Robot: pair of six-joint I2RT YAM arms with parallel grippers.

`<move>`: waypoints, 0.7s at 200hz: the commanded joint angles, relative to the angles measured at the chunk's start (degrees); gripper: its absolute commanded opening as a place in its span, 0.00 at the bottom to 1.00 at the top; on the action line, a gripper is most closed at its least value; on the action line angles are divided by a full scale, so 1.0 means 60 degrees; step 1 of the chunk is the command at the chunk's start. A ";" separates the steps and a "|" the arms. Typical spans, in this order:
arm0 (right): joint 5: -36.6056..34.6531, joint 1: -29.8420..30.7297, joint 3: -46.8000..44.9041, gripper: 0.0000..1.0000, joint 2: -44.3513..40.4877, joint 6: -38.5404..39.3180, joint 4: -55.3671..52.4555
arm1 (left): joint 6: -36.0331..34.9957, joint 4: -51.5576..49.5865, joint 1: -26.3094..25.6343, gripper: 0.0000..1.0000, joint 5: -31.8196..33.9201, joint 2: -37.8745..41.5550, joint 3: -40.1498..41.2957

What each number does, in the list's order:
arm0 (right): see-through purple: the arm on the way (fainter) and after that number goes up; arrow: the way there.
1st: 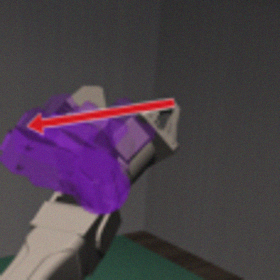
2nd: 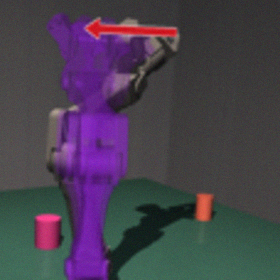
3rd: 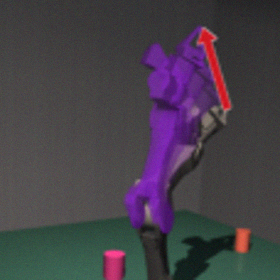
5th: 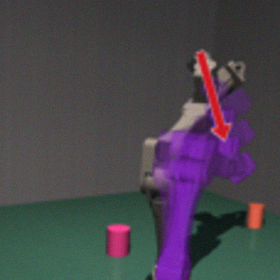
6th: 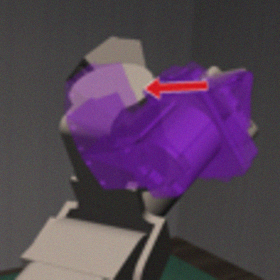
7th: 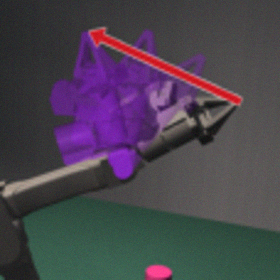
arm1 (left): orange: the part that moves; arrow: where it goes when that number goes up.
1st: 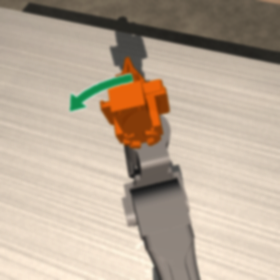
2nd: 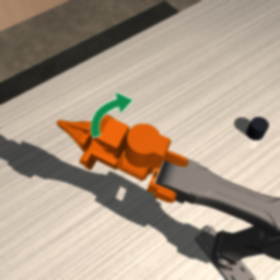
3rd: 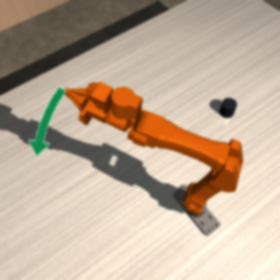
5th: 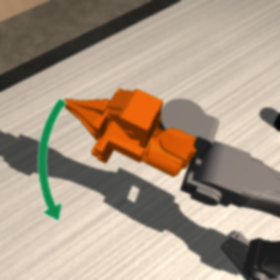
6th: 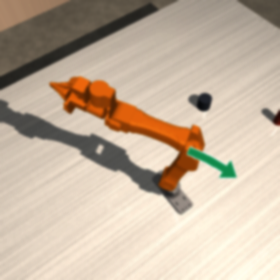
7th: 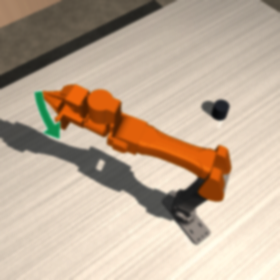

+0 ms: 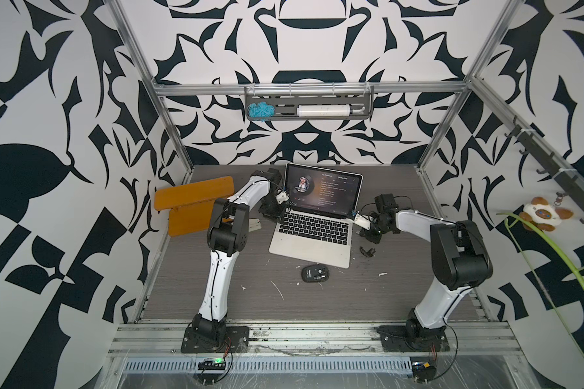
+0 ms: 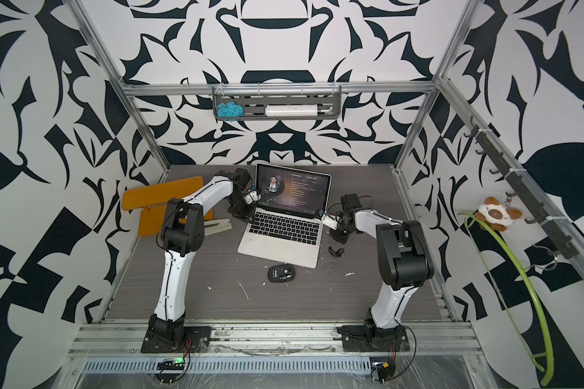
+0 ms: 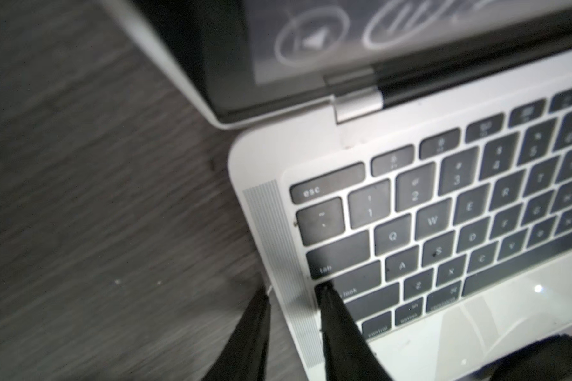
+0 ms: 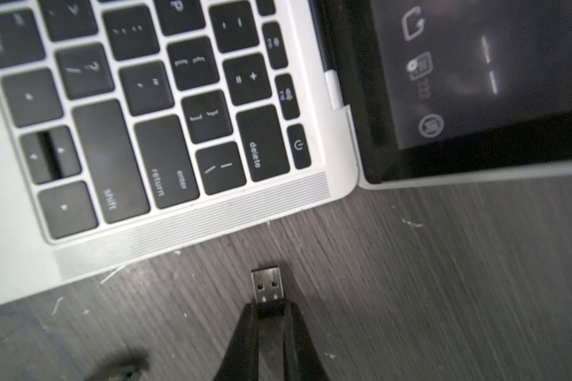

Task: Remove the wireless mouse receiver from the laptop
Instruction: Take out the USB plug from the USB port.

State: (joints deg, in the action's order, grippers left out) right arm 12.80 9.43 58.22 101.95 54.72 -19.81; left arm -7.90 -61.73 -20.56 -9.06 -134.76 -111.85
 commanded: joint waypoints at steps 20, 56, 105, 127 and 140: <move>-0.0159 0.0086 0.0022 0.02 -0.0991 -0.0593 -0.0669 | 0.0462 0.0156 0.0108 0.50 -0.0450 0.0195 0.1224; -0.0138 0.0471 -0.0141 0.02 -0.2157 -0.1206 -0.0881 | 0.1020 0.0874 0.0296 0.57 -0.1655 0.1685 0.2055; -0.0477 0.2578 -0.0125 0.02 -0.2958 -0.2127 -0.0564 | 0.3041 0.4136 0.1250 0.58 -0.5373 0.4343 0.4979; -0.0922 0.3797 0.0137 0.02 -0.2761 -0.2352 -0.0288 | 0.4504 0.6756 0.1419 0.61 -0.7101 0.5677 0.6731; -0.0997 0.4228 0.0347 0.02 -0.2576 -0.2553 -0.0158 | 0.4943 0.7284 0.1419 0.62 -0.7639 0.5869 0.7067</move>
State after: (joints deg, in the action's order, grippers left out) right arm 8.97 30.48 57.58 85.62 43.03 -22.48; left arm 12.03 -33.34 -11.88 -40.69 -102.56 -74.11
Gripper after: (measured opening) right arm 0.136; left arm 0.616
